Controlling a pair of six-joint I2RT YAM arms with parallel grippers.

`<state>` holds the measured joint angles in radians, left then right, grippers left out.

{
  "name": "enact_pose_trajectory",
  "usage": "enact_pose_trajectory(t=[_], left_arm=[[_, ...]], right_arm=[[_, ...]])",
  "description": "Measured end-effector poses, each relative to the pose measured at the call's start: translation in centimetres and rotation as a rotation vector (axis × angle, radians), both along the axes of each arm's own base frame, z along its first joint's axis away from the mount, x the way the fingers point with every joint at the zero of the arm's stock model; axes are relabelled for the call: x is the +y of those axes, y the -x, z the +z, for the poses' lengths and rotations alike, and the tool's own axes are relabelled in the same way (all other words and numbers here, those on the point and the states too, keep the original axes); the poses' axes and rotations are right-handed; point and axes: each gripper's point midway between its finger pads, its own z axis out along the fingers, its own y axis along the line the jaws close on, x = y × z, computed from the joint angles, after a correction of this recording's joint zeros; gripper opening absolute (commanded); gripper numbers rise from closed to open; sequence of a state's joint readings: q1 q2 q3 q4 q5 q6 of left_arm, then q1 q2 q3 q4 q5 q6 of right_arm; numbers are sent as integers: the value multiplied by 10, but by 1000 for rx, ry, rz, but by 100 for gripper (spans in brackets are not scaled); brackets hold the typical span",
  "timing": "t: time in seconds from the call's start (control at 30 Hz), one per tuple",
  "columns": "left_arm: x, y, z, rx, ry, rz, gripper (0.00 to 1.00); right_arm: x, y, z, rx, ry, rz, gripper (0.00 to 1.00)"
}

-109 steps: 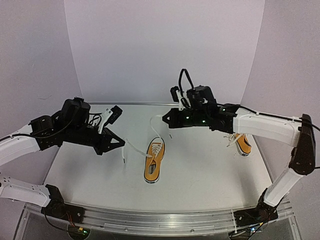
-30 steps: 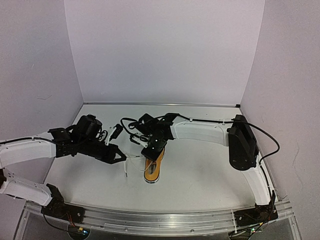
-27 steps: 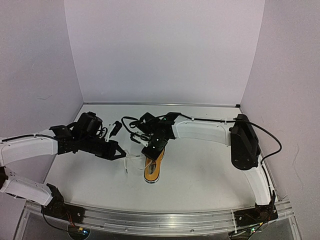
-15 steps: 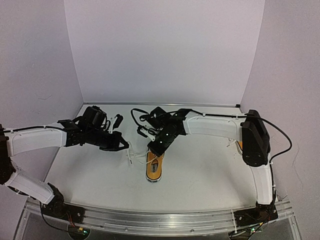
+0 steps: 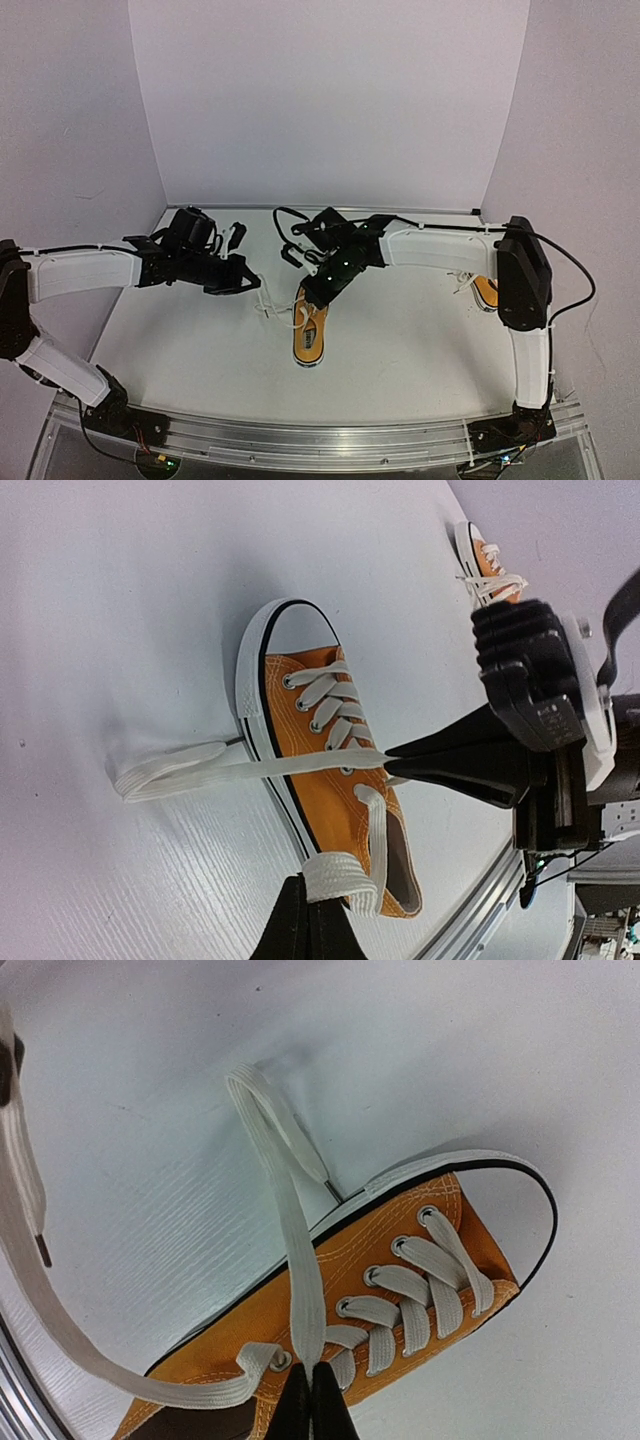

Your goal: Tie the shoes

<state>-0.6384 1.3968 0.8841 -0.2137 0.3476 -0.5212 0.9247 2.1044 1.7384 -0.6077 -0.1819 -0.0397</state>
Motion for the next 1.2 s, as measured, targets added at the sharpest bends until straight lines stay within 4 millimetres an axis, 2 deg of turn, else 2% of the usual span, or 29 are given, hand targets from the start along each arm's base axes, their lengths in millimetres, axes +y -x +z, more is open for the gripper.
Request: enact_pose_trajectory(t=[0.2, 0.33, 0.47, 0.6, 0.73, 0.9, 1.03, 1.2], left_arm=[[14, -22, 6, -1, 37, 89, 0], [19, -43, 2, 25, 64, 160, 0], [12, -68, -6, 74, 80, 213, 0], [-5, -85, -3, 126, 123, 226, 0], [-14, -88, 1, 146, 221, 243, 0], [-20, -86, -2, 155, 284, 260, 0], [-36, -90, 1, 132, 337, 235, 0], [-55, -88, -9, 132, 370, 191, 0]], right_arm=[[-4, 2, 1, 8, -26, -11, 0], [-10, 5, 3, 3, -53, -28, 0], [-12, 7, 8, -1, -86, -56, 0], [-13, 8, 11, -3, -114, -78, 0], [-12, 8, 8, 4, -131, -84, 0], [-10, 11, 6, 18, -148, -80, 0], [-7, 10, 9, 12, -163, -77, 0], [-6, 9, 9, 9, -169, -75, 0]])
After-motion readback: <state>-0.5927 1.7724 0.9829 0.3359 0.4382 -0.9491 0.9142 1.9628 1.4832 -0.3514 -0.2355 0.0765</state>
